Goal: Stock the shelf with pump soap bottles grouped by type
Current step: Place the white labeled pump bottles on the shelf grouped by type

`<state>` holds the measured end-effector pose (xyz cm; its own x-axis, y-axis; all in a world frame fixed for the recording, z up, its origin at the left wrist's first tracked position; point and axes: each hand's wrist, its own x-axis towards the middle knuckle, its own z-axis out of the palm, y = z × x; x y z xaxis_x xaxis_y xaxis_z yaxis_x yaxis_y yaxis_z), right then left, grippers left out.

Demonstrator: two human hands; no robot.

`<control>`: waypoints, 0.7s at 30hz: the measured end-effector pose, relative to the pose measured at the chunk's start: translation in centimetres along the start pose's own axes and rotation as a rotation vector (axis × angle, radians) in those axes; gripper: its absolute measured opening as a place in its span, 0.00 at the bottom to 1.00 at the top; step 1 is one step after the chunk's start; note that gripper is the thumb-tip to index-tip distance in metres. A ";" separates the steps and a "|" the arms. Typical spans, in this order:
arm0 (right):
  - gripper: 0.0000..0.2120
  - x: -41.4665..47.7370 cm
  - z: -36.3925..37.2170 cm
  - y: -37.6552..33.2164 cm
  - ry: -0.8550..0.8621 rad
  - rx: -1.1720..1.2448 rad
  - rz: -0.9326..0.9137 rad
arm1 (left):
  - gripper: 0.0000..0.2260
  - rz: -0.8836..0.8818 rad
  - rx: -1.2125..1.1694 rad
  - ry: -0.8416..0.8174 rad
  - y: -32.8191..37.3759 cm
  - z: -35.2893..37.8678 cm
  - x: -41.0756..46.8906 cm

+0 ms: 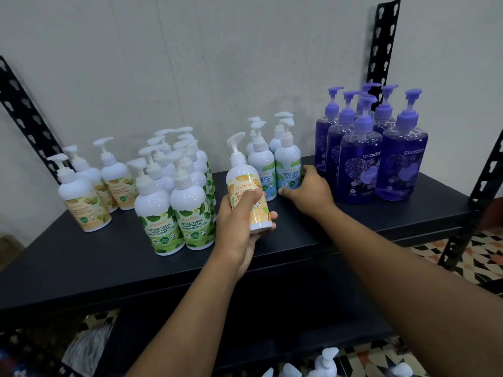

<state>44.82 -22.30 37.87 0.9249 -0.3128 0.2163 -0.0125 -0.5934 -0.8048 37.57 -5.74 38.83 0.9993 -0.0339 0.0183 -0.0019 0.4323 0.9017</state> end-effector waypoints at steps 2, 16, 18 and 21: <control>0.37 -0.6 -0.2 -0.1 0.015 -0.012 0.019 | 0.16 0.008 0.011 -0.003 0.1 0.0 -0.3; 0.14 -12.1 -0.4 -2.3 -0.125 -0.400 -0.249 | 0.16 0.027 0.139 -0.110 4.5 -3.4 -8.8; 0.11 -14.6 0.6 -3.6 -0.143 -0.334 -0.323 | 0.19 0.071 0.165 -0.086 6.3 -5.3 -10.5; 0.10 -18.2 3.2 -6.1 -0.198 -0.255 -0.464 | 0.20 0.162 0.240 -0.034 8.9 -9.2 -12.5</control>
<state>29.25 -10.58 37.07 0.9085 0.1543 0.3885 0.3442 -0.8035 -0.4857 25.43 6.84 42.67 0.9834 -0.0138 0.1809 -0.1741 0.2091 0.9623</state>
